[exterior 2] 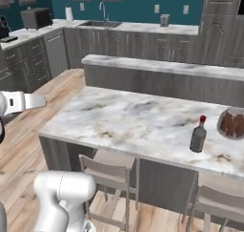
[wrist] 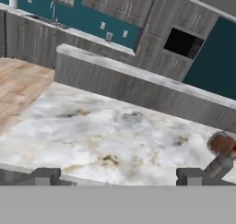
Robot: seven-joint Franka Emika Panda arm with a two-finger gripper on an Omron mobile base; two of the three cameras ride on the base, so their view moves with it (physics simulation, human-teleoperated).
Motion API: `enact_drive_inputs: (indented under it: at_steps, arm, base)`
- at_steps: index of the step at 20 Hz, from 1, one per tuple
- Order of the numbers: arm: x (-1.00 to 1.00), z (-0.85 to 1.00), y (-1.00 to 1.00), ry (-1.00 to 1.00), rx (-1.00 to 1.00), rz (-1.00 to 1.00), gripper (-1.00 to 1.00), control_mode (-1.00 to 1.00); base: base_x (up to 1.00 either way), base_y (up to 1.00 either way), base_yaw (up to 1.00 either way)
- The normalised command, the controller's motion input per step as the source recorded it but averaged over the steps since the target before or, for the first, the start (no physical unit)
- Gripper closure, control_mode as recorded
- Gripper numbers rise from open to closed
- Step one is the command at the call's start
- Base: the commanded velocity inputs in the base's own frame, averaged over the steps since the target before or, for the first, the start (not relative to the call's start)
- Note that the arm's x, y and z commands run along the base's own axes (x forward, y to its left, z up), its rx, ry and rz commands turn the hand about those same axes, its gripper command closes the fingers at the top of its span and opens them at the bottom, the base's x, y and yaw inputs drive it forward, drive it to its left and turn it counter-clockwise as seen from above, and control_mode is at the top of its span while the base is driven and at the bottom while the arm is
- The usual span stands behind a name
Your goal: Open the cabinet directly in front. Then move the liquor and the cup to the dining counter with the jar on it.
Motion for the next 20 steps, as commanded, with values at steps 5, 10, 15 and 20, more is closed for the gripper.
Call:
enact_drive_inputs:
  at_steps: [5, 10, 15, 20]
  arm:
    - [0.0, 0.0, 0.0, 0.0, 0.0, 0.0, -1.0, 1.0]
    - [0.0, 0.0, 0.0, 0.0, 0.0, 0.0, -1.0, 1.0]
    - [0.0, 0.0, 0.0, 0.0, 0.0, 0.0, -1.0, 1.0]
    - [0.0, 0.0, 0.0, 0.0, 0.0, 0.0, -1.0, 1.0]
  base:
    - [0.0, 1.0, -0.02]
    - [0.01, 1.0, -0.01]
    - [0.08, 1.0, -0.03]
    - [0.15, 1.0, -0.05]
